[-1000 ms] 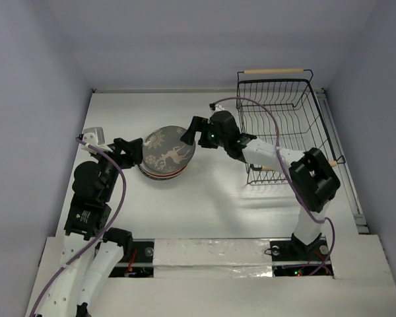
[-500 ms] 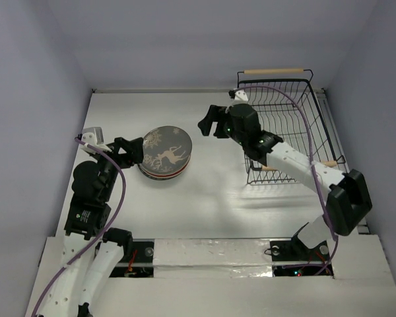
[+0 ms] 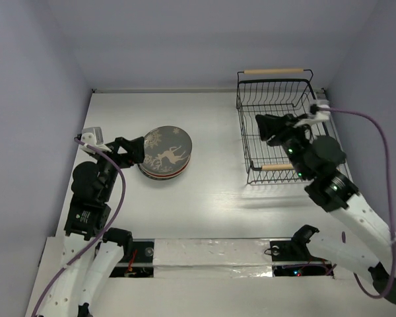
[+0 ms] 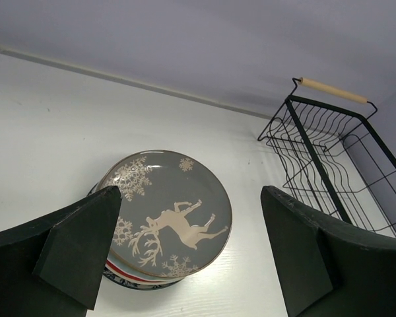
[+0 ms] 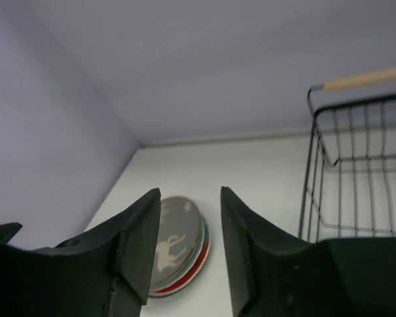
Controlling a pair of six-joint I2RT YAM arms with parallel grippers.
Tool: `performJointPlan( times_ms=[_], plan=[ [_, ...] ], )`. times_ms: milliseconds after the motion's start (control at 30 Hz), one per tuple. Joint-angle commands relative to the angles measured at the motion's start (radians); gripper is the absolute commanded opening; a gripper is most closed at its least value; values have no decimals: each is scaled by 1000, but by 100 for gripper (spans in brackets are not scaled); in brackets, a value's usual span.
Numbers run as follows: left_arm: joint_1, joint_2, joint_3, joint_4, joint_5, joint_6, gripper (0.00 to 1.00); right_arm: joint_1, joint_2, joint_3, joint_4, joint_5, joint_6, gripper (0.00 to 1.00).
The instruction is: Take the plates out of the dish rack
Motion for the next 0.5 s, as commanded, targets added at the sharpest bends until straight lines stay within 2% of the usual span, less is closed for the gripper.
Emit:
performJointPlan(
  times_ms=[0,33,100,367,467],
  plan=[
    [4,-8,24,42,4,-15,85,3,-154,-58,81,98,-74,50],
    [4,-2,43,40,4,-18,85,3,-185,-70,94,107,-74,74],
    [4,3,66,30,4,-22,85,3,-261,-113,110,141,-72,98],
    [4,-5,133,17,14,-55,85,3,-337,-173,99,146,-57,100],
    [4,-25,119,5,48,-70,88,3,-370,-171,79,143,-42,100]
  ],
)
